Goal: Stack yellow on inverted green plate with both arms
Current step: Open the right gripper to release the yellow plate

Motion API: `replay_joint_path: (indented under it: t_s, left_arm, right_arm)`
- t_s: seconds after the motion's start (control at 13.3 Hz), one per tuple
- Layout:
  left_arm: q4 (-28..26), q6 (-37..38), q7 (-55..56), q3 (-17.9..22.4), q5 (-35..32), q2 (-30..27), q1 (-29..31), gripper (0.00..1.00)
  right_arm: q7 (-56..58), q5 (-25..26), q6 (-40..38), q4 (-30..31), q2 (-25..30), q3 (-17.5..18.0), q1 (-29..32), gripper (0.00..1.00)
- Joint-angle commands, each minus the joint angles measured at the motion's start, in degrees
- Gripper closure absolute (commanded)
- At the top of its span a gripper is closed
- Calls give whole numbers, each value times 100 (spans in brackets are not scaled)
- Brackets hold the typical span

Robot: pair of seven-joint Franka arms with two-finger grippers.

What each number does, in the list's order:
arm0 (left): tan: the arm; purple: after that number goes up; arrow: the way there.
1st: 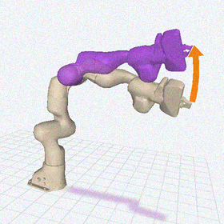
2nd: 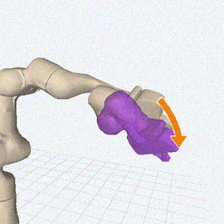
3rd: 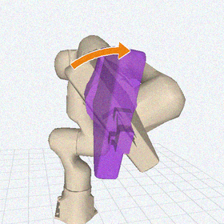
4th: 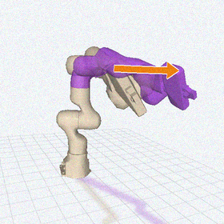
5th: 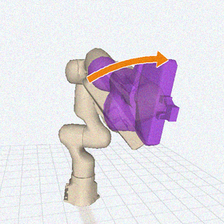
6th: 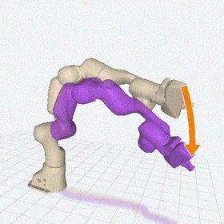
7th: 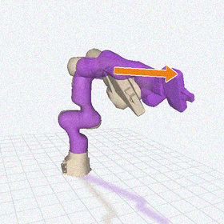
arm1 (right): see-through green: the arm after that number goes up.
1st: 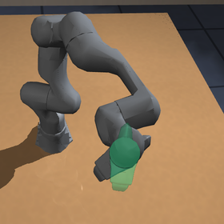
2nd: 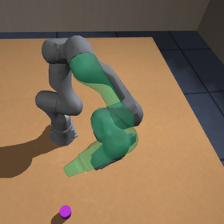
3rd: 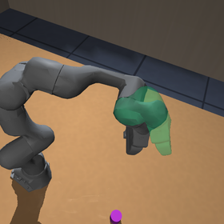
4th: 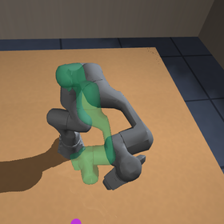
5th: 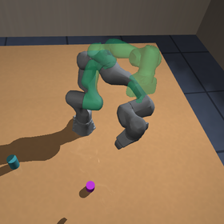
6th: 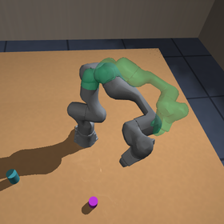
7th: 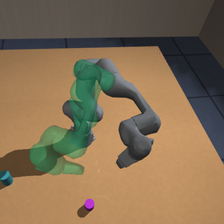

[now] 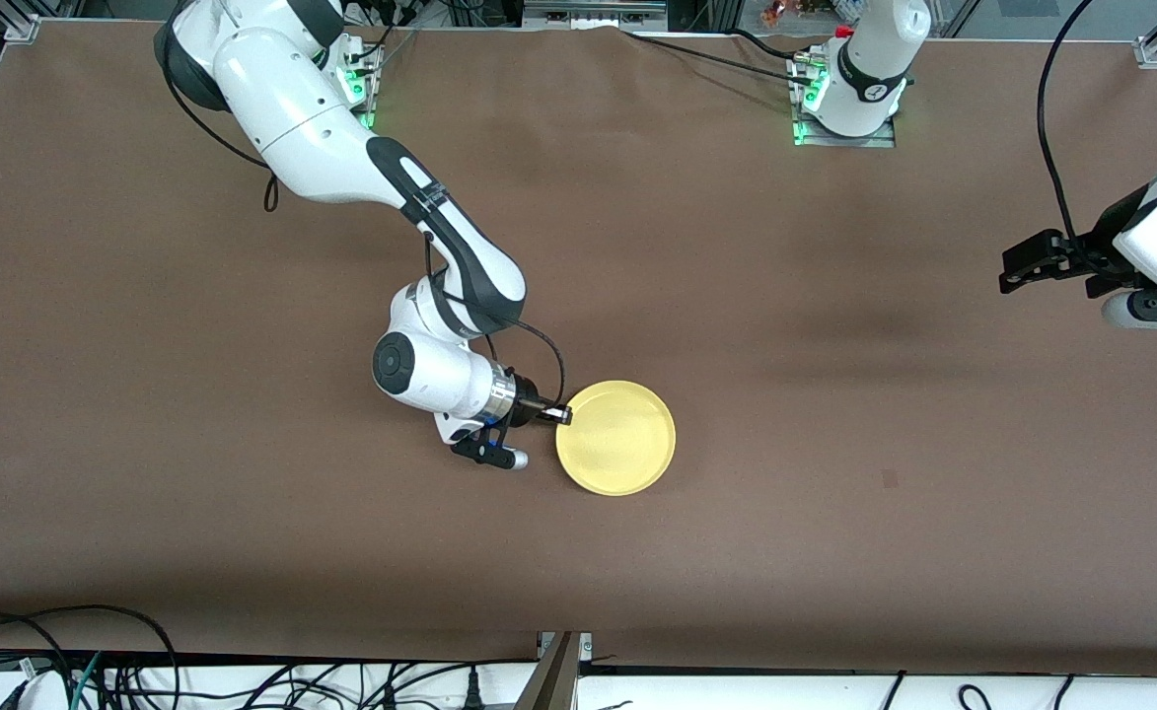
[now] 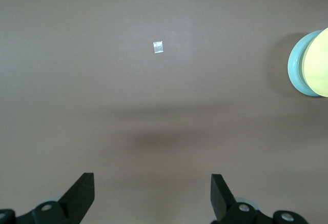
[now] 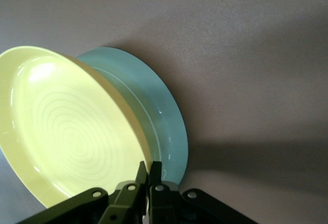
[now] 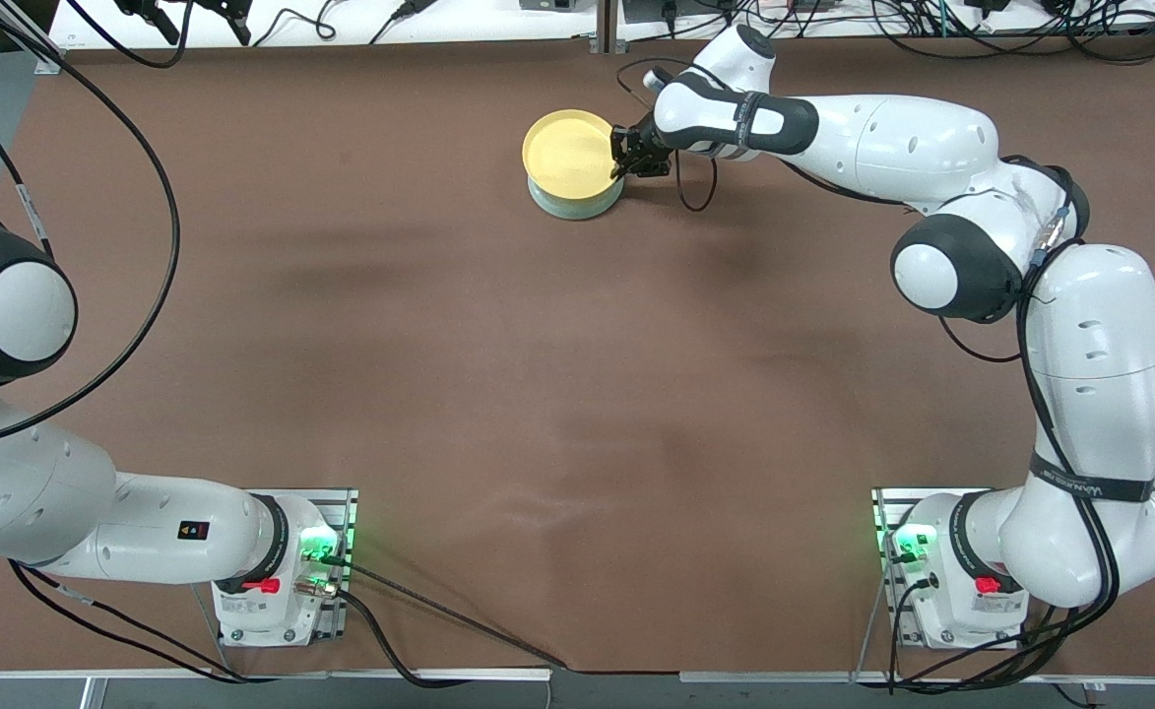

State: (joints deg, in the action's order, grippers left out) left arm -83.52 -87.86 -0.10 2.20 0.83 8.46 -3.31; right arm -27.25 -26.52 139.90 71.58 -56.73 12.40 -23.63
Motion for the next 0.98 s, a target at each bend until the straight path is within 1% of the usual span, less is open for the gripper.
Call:
replay_joint_path:
  t_s: [0.0, 0.15, 0.23, 0.3, 0.38, 0.53, 0.6, 0.75, 0.83, 0.9]
  left_arm:
    - [134, 76, -43, -9, 128, 24, 23, 0]
    - [134, 76, -43, -9, 128, 24, 23, 0]
    - [134, 76, -43, -9, 128, 24, 23, 0]
    - [134, 76, -43, -18, 128, 24, 23, 0]
    - [134, 76, -43, -18, 128, 24, 23, 0]
    - [143, 76, -43, -27, 137, 24, 23, 0]
    - [143, 76, -43, -27, 137, 24, 23, 0]
    - [134, 76, -43, -27, 128, 24, 23, 0]
    - [134, 76, -43, -18, 128, 24, 23, 0]
    - [134, 76, -43, -18, 128, 24, 23, 0]
  right_arm:
    - [-26, 77, -94, 57, 40, -36, -27, 100]
    - [-26, 121, -103, 66, 31, -124, -36, 100]
    - [-35, 147, -94, 66, 31, -133, -45, 22]
    - [-26, 330, -94, 66, 48, -133, -97, 0]
    - [-35, 523, -112, 66, 127, -133, -106, 0]
    - [-35, 578, -234, 66, 250, -159, -98, 0]
    - [-35, 578, -391, 75, 416, -203, -97, 0]
    - [-35, 587, -1083, 75, 854, -527, -106, 0]
    - [-17, 613, -1627, 66, 1083, -763, -98, 0]
    - [-9, 778, -2085, 66, 1312, -940, -106, 0]
